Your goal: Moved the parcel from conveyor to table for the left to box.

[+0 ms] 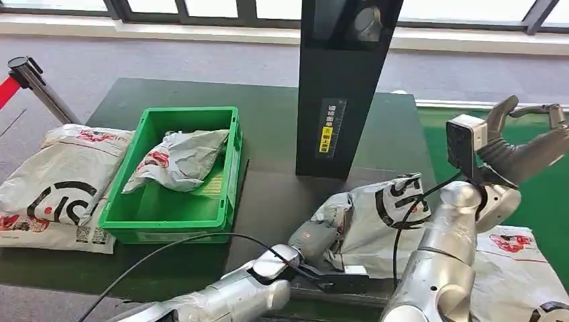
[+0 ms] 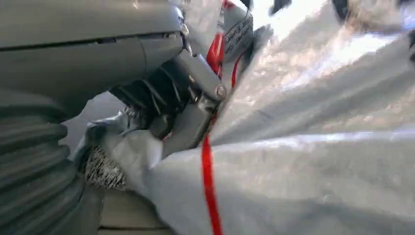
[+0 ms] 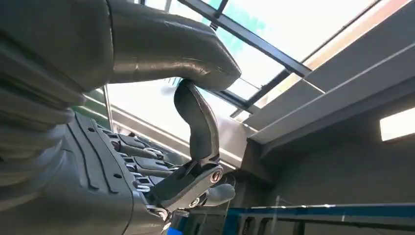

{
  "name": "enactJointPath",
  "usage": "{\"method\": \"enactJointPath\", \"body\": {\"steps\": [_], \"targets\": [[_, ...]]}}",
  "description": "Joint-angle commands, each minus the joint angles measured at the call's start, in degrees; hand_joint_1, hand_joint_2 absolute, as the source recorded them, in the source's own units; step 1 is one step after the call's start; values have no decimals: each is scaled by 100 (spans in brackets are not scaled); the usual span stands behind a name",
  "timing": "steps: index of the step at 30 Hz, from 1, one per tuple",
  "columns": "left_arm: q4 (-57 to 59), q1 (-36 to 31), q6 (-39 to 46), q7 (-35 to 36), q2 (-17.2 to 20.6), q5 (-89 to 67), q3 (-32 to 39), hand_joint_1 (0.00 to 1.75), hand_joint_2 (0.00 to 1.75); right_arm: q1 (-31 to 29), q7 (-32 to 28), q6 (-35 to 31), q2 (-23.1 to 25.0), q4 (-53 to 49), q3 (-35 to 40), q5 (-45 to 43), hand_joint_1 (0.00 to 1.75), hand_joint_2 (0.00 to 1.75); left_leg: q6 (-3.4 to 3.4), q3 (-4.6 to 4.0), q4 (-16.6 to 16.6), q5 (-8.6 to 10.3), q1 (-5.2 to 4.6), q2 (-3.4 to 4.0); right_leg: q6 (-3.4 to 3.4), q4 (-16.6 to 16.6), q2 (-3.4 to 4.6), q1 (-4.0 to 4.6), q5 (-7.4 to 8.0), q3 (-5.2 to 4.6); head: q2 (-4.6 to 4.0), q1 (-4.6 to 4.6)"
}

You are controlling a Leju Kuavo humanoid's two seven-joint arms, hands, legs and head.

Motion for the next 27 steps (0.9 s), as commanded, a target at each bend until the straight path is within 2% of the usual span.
{"method": "enactJointPath", "body": {"steps": [1, 3, 6, 8, 9, 10, 14, 18, 23, 25, 27], "targets": [[-2921, 1202, 1539, -1374, 131, -4880, 6327, 175, 175, 121, 17, 17, 18, -338, -247, -116, 0, 175, 1, 8, -13, -1, -1, 11, -10, -12, 0, 1, 1, 5, 0, 2], [-2921, 1202, 1539, -1374, 131, -4880, 6327, 175, 175, 121, 17, 17, 18, -338, -247, -116, 0, 175, 3, -8, 0, -3, -3, -4, -8, 1, -13, -1, -6, -7, 0, -2], [-4110, 1372, 1539, -1967, 131, -4712, 7212, 175, 175, 175, 17, 17, 18, -417, -265, -120, 0, 175, 4, -10, 4, -8, 0, 11, -3, -2, 9, 1, -2, -9, 0, 4], [-4593, 1412, 1539, -2232, 131, -4545, 7677, 175, 175, 213, 17, 17, 18, -443, -271, -128, 0, 175, -2, -7, 3, -10, 1, 61, -6, 4, 62, 1, 5, -25, 0, -2], [-4593, 1412, 1539, -2232, 131, -4545, 7677, 175, 175, 213, 17, 17, 18, -443, -271, -128, 0, 175, -6, -1, -4, -9, 1, 84, -12, 1, 83, 2, 10, -29, 0, 0], [-4727, 1428, 1539, -2462, 131, -4407, 7921, 175, 175, 242, 17, 17, 18, -448, -252, -145, 0, 175, -8, 4, -5, -10, 3, 85, -15, 2, 82, 5, 8, -26, 0, 0], [-5487, 1576, 1539, -2666, 131, -4142, 8615, 175, 175, 284, 17, 17, 18, -402, -197, -117, 0, 175, -11, 12, -11, -8, 6, 79, -14, -3, 74, 15, 6, -20, 0, 0], [-5788, 1665, 1539, -2852, 131, -3926, 9151, 175, 175, 294, 17, 17, 18, -429, -228, -121, 0, 175, -11, 15, -11, -11, 9, 79, -12, 4, 78, 16, 3, -12, 0, 0], [-5380, 1379, 1539, -3630, 131, -3445, 10691, 175, 175, 404, 17, 17, 18, -584, -266, -164, 0, 175, -12, 14, -13, -6, 9, 66, -12, 3, 69, 13, 2, -11, 0, 0], [-5277, 1318, 1539, -3766, 131, -3395, 10937, 175, 175, 424, 17, 17, 18, -604, -267, -168, 0, 175, -12, 14, -15, -5, 8, 63, -13, 2, 66, 11, 1, -9, 0, 0], [-4950, 1182, 1539, -3929, 131, -3413, 11507, 175, 175, 497, 17, 17, 18, -691, -275, -179, 0, 175, -11, 21, -22, -4, 9, 64, -16, -6, 63, 14, 2, -1, 0, 0]]}}
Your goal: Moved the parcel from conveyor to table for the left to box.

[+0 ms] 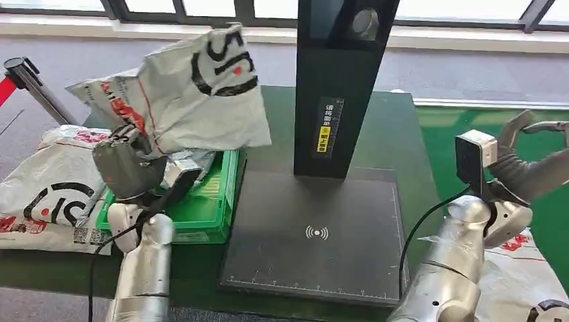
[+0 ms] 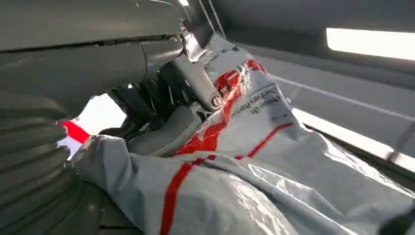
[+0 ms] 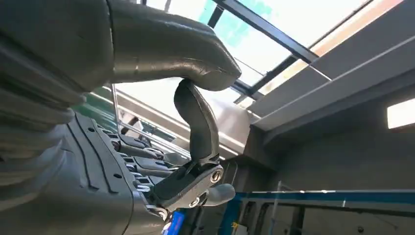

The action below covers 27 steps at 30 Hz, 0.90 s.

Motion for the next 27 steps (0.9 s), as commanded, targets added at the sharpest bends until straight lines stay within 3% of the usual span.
{"method": "enactJointPath", "body": {"steps": [1, 5, 7, 8, 10, 11, 13, 14, 20, 23, 27], "targets": [[512, -425, 0, -679, -13, 207, 2727, 175, 175, 55, 11, 20, 44, -132, -275, -55, 0, 175, 1, 23, -15, -1, 0, 14, -9, -14, 5, 2, 2, 18, 0, -2], [1290, -500, 0, 329, -13, -944, 2976, 175, 175, 121, 11, 20, 44, -218, -280, -128, 0, 175, 2, 21, -14, 0, -1, -5, -7, -14, -14, 0, -3, 19, 0, 0], [1290, -500, 0, 329, -13, -944, 2976, 175, 175, 121, 11, 20, 44, -218, -280, -128, 0, 175, 3, 17, -11, 1, -3, -8, -5, -11, -17, -1, -3, 16, 0, 0], [2105, -689, 0, 981, 274, -1478, 2801, 175, 175, 122, 11, 20, 44, -233, -271, -148, 0, 175, 2, 9, -6, 0, -2, -5, -4, -7, -13, -1, -3, 8, 0, 0], [2237, -779, 0, 1210, 179, -1797, 2621, 0, 175, 101, 11, 20, 44, -197, -226, -196, 0, 175, 2, 8, -7, 4, -3, -16, -4, -7, -23, -2, -3, 9, 0, 0], [2566, -860, 0, 1236, 383, -1752, 2489, 0, 175, 102, 11, 20, 44, -197, -219, -198, 0, 175, 4, 12, -11, 6, -2, -24, -6, -13, -34, -1, -4, 16, 0, 0], [2566, -860, 0, 1236, 383, -1752, 2489, 0, 175, 102, 11, 20, 44, -197, -219, -198, 0, 175, 1, 7, -6, 5, -4, -27, -6, -7, -35, -4, -3, 12, 0, 0], [2394, -751, 0, 1367, 193, -1872, 2284, 0, 0, 93, 11, 20, 44, -181, -219, -185, 0, 175, 2, 5, -3, 3, -1, -24, -5, -7, -32, -2, -2, 10, 0, 0], [2198, -616, 0, 1271, 133, -1825, 1924, 0, 0, 132, 11, 20, 44, -199, -199, -227, 0, 175, 4, 10, -6, 0, -2, -27, -7, -12, -40, -1, -5, 18, 0, -2], [1722, -480, 0, 762, -10, -1392, 2063, 0, 0, 133, 11, 20, 44, -173, -206, -208, 0, 175, 2, 5, 0, -2, -2, -16, -5, -6, -23, -2, -3, 9, 0, -2], [1722, -480, 0, 762, -10, -1392, 2063, 0, 0, 133, 11, 20, 44, -173, -206, -208, 0, 175, 3, 14, -6, -5, 2, -10, -9, -15, -24, 3, -2, 19, 0, 0]]}}
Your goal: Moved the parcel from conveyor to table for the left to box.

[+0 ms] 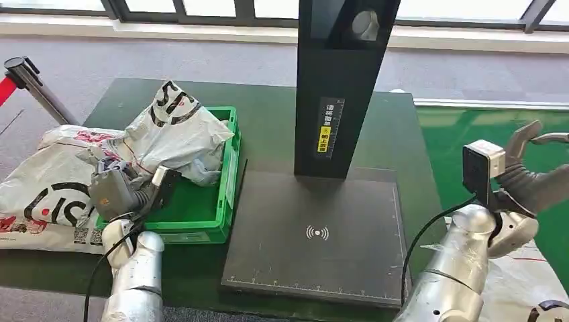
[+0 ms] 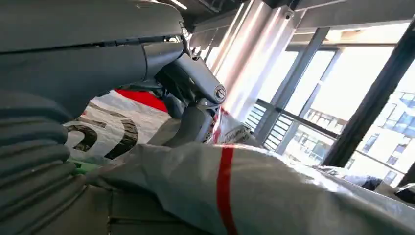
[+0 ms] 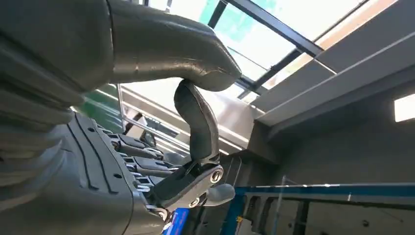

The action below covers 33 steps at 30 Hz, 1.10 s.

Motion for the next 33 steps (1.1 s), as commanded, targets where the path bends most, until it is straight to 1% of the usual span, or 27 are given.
{"method": "enactJointPath", "body": {"steps": [1, 5, 7, 8, 10, 11, 13, 15, 17, 19, 23, 28, 29, 32, 33], "targets": [[-91, -48, 18, -232, -61, 226, 3, 0, 0, -112, 11, 19, 42, 85, -206, -15, 0, 175, 3, 17, -12, -3, 2, 1, -10, -15, -13, 6, -4, 20, 0, 2], [-91, -48, 18, -232, -61, 226, 3, 0, 0, -112, 11, 19, 42, 85, -206, -15, 0, 175, 3, 10, -7, -2, 1, 0, -7, -9, -10, 5, -2, 13, 0, 2], [-408, -6, 18, -669, -64, 593, 131, 0, 0, -124, 11, 19, 42, 112, -237, 18, 0, 175, 2, 7, -3, -4, 1, 6, -5, -4, -2, 4, -2, 8, 0, 2], [-803, 43, 18, -1253, -64, 1182, 241, 0, 0, -173, 11, 19, 42, 159, -354, 159, 0, 175, 3, 10, -6, -3, 1, 5, -6, -9, -5, 4, -2, 12, 0, 2], [-1069, 100, 18, -1843, -64, 1777, 427, 0, 0, -309, 11, 19, 42, 255, -618, 455, 0, 175, 2, 4, 2, -7, 5, 14, -6, -3, 6, 8, -1, 5, 0, 2], [-1394, 202, 18, -2019, -64, 2244, 271, 0, 0, -375, 11, 19, 42, 110, -834, 853, 0, 175, 3, 10, -2, -8, 4, 18, -7, -7, 7, 8, -2, 10, 0, 2], [-1846, 491, 18, -2019, -64, 2727, -109, 0, 0, -359, 11, 19, 42, -78, -883, 1003, 0, 175, 2, 1, 3, -6, 4, 6, -5, 0, -2, 6, -4, 3, 0, 2], [-2094, 597, 18, -2019, -64, 2862, -254, 0, 0, -357, 11, 19, 42, -31, -912, 1069, 0, 175, 3, 10, -5, -7, 3, 3, -7, -8, -8, 6, -7, 13, 0, 2], [-2292, 729, 18, -2019, -64, 3103, -442, 0, 0, -433, 11, 19, 42, 14, -1096, 1354, 0, 175, 3, 7, -3, -6, 3, 1, -7, -6, -8, 6, -6, 9, 0, 2], [-2293, 728, 18, -2019, -64, 3068, -437, 0, 0, -475, 11, 19, 42, 56, -1206, 1469, 0, 175, 3, 4, 0, -5, 5, -5, -7, -4, -13, 7, -8, 9, 0, 0], [-1931, 541, 18, -2019, -64, 2798, -227, 0, 0, -516, 11, 19, 42, 133, -1321, 1467, 0, 175, 4, 8, -5, -1, 2, -5, -5, -7, -13, 4, -5, 12, 0, 2], [-1930, 647, 18, -2019, -64, 3170, -435, 0, 0, -545, 11, 19, 42, 253, -1446, 1558, 0, 175, 7, 9, -8, -2, 2, -2, -6, -12, -16, 5, -4, 17, 0, 2], [-1962, 696, 18, -2019, -64, 3423, -565, 0, 0, -551, 11, 19, 42, 282, -1483, 1592, 0, 175, 5, 10, -7, -3, 2, 5, -7, -10, -6, 5, -2, 13, 0, 2], [-1962, 696, 18, -2019, -64, 3423, -565, 0, 0, -551, 11, 19, 42, 282, -1483, 1592, 0, 175, 4, 7, -4, -3, 1, -2, -5, -6, -9, 3, -5, 11, 0, 0], [-1962, 696, 18, -2019, -64, 3423, -565, 0, 0, -551, 11, 19, 42, 282, -1483, 1592, 0, 0, 5, 13, -9, -4, 1, -1, -8, -11, -13, 4, -6, 18, 0, 2]]}}
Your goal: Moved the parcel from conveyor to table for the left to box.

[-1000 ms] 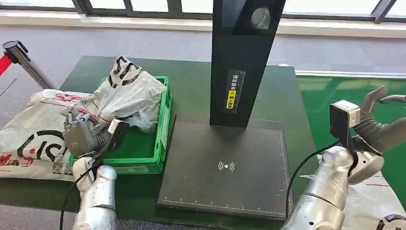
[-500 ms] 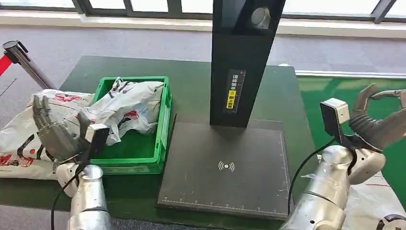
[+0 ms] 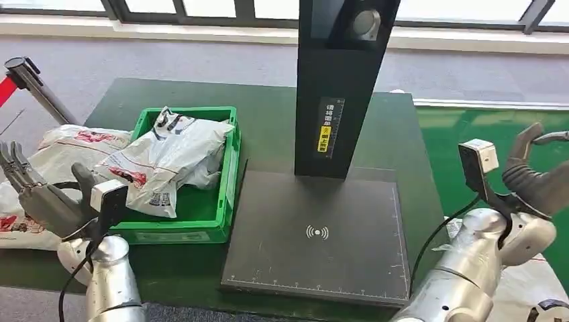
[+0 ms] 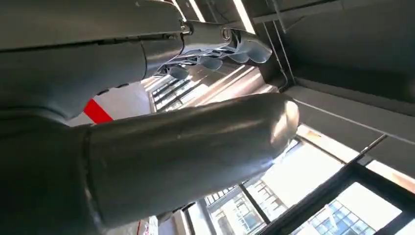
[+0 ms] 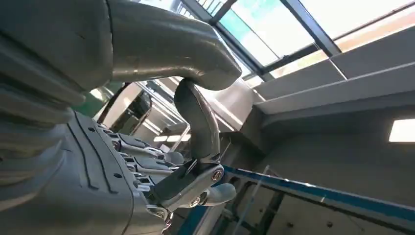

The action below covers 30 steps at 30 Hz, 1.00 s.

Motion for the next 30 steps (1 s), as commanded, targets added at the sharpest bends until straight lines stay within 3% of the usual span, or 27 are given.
{"method": "enactJointPath", "body": {"steps": [1, 2, 3, 4, 5, 6, 7, 8, 10, 11, 14, 16, 21, 24, 25, 27, 29, 30], "targets": [[110, 129, 11, 28, 26, 624, -502, 0, 0, -329, 0, 19, 46, 370, -751, 173, 0, 175, 2, 8, -4, -3, 0, -1, -4, -5, -7, 2, -3, 11, 0, 2], [42, 300, 11, 28, 26, 1148, -958, 0, 0, -344, 205, 19, 46, 452, -822, 537, 0, 175, 2, 12, -9, -3, 0, -2, -6, -9, -10, 2, -4, 16, 0, 2], [54, 505, 11, 28, 80, 2031, -1799, 0, 175, -166, 1153, 19, -13, 539, -442, 1426, 0, 175, 3, 18, -12, -4, 0, -1, -8, -14, -12, 3, -4, 22, 0, 2], [25, 599, 11, 28, 160, 2362, -2039, 0, 175, 86, 1748, 19, -253, 659, 35, 1569, 0, 175, 3, 11, -7, -3, 1, -9, -3, -10, -15, 3, -4, 18, 0, 0], [-72, 733, -88, 28, 614, 3605, -2946, 0, 175, 750, 4628, 19, -2143, 1686, 2915, 1569, 0, 175, 5, 16, -13, -2, 2, -16, -5, -20, -26, 5, -5, 28, 0, 2], [-276, 798, -507, 28, 677, 4050, -3099, 0, 175, 629, 6578, 19, -2626, 2318, 4308, 1569, 0, 175, 7, 6, -10, 4, 5, -14, 1, -23, -21, 7, 4, 18, 0, 0], [-403, 820, -937, 28, 658, 4329, -3117, 0, 175, 584, 6795, 19, -2753, 2476, 4484, 1569, 0, 175, 10, 12, -15, 3, 4, -14, 1, -31, -24, 7, 5, 25, 0, 0], [-482, 873, -1458, 28, 623, 4338, -3141, 0, 175, 557, 7428, 19, -3112, 2696, 4951, 1569, 0, 175, 10, 4, -5, -2, 1, 33, 2, -18, 26, 3, 14, -4, 0, -4], [-490, 899, -1549, 28, 574, 4310, -3202, 0, 175, 513, 7445, 19, -3145, 3033, 4908, 1569, 0, 175, 16, -10, 5, -6, -10, 9, 10, -5, -2, -5, 4, 7, 0, 4], [-432, 960, -1832, 28, 480, 4508, -3101, 0, 175, 427, 7756, 19, -3268, 3505, 5022, 1569, 0, 175, 26, -27, 1, 6, -15, -56, 17, -5, -66, -11, -4, 14, 0, 4], [-378, 985, -1879, 28, 424, 4485, -3013, 0, 175, 463, 7888, 19, -3337, 3517, 5058, 1569, 0, 175, 33, -23, -1, 7, -10, -60, 12, -23, -74, -8, 0, 19, 0, 4], [-378, 985, -1879, 28, 424, 4485, -3013, 0, 175, 463, 7888, 19, -3337, 3517, 5058, 1569, 0, 175, 28, -10, -6, 3, -16, -23, 17, -26, -35, -14, 7, 14, 0, 0], [-378, 985, -1879, 28, 424, 4485, -3013, 0, 175, 463, 7888, 19, -3337, 3517, 5058, 1569, 0, 175, 37, -16, -3, 8, -16, -67, 24, -26, -79, -13, 2, 21, 0, 0], [-360, 1073, -1980, 28, 344, 4477, -2894, 0, 175, 825, 7298, 19, -3207, 2794, 4378, 1569, 0, 175, 36, -13, -7, 9, -17, -63, 24, -28, -72, -12, 2, 23, 0, 0], [-402, 1122, -2014, 28, 313, 4472, -2881, 0, 175, 1012, 6818, 19, -3097, 2225, 4034, 1569, 0, 175, 36, -23, -2, 11, -17, -71, 26, -20, -78, -13, 0, 14, 0, 2], [-371, 1162, -2117, 28, 251, 4498, -2819, 0, 175, 1450, 6493, 19, -3200, 1010, 4054, 1569, 0, 175, 36, -27, -1, 11, -21, -71, 25, -17, -79, -17, -3, 8, 0, 2], [-256, 1130, -2166, 28, 229, 4401, -2824, 0, 175, 1799, 6110, 19, -2672, 280, 3556, 1569, 0, 175, 36, -10, -8, 1, -20, -67, 17, -27, -82, -14, -11, 27, 0, 2], [-239, 1120, -2157, 28, 225, 4375, -2826, 0, 175, 1935, 6003, 19, -2690, 245, 3374, 1569, 0, 175, 34, -29, -1, 9, -22, -65, 23, -13, -72, -19, -3, 1, 0, 2]]}}
